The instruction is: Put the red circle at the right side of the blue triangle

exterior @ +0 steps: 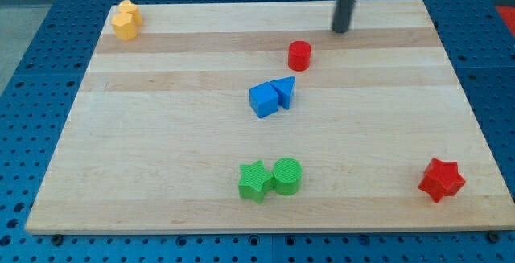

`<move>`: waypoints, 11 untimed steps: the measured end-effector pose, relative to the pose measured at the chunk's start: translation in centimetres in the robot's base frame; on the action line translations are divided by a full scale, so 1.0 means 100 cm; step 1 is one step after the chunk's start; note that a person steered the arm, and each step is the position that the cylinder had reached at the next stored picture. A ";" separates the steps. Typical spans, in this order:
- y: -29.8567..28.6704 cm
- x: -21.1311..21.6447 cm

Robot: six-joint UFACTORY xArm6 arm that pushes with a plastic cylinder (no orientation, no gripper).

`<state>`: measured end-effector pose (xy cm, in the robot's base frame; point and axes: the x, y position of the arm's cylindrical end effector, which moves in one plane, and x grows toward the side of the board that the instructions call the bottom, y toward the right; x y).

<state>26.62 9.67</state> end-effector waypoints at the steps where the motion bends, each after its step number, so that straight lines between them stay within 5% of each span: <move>1: -0.072 0.028; 3: -0.058 0.091; 4: -0.023 0.095; 6: -0.058 0.047; 7: -0.012 0.054; 9: 0.057 0.165; 11: 0.034 0.129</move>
